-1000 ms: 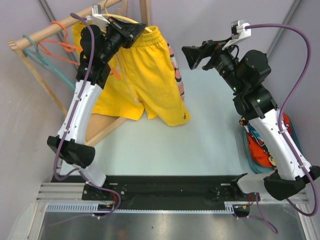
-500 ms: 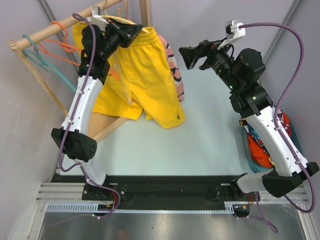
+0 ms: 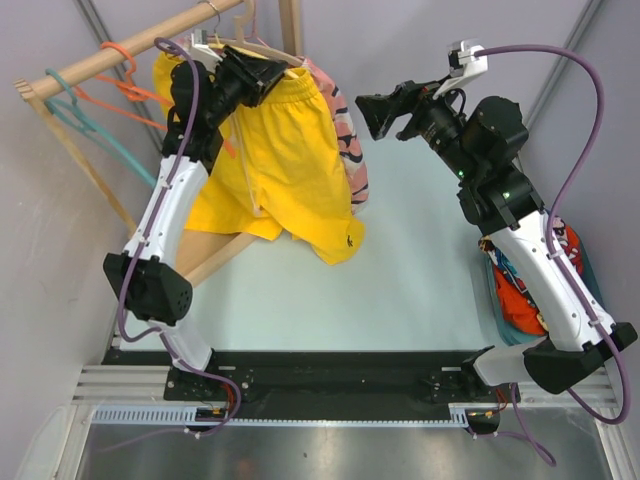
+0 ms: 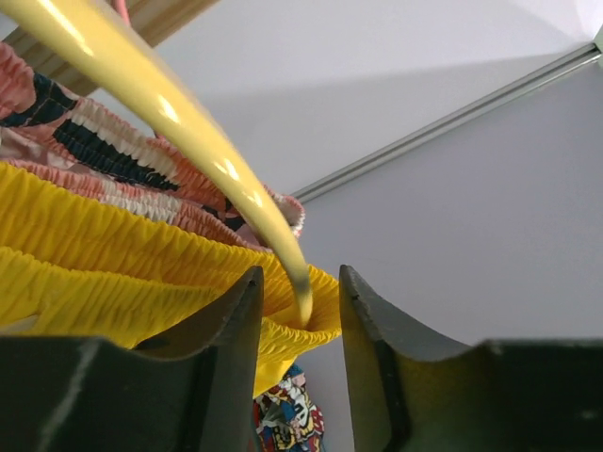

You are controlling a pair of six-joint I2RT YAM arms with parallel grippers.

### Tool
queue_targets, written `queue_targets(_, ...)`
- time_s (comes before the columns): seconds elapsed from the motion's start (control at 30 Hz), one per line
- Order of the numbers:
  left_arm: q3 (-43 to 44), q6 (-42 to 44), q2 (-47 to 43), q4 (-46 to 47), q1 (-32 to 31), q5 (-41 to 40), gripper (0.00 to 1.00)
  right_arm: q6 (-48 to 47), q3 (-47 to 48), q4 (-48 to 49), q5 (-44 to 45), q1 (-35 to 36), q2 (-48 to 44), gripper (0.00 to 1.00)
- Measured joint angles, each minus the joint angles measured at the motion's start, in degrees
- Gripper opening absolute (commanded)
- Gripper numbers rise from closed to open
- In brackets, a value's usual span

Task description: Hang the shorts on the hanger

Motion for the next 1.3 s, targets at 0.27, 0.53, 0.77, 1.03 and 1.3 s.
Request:
queue_targets(0.27,-0.11,4.07,-4.59,-2.38,-0.24,-2.38,0.72,0.0,-1.44,0.37,-0.48,0.0,-0.13,1.0)
queue_targets(0.53,-0.11,7.78,-10.12,-7.28,-1.03,-7.17,0.82,0.0,-2.32,0.2,-0.52,-0.02,-1.22,1.0)
queue_targets(0.77,-1.4,13.33,-13.88,-13.14,-3.48,-10.95,1.0,-0.2,-2.49,0.13,-0.48,0.0,-3.63,1.0)
queue_targets(1.03,3.3,35.74,-15.17,-23.98,-15.45,-12.55,1.0,-2.27,-9.66,-0.39,-0.2,0.02,-9.68,1.0)
queue_targets(1.3,4.07,62.51,-18.78,-35.98,-31.43,-12.7,1.0,-5.07,-15.17,-7.96,0.61,-0.07,-16.13,1.0)
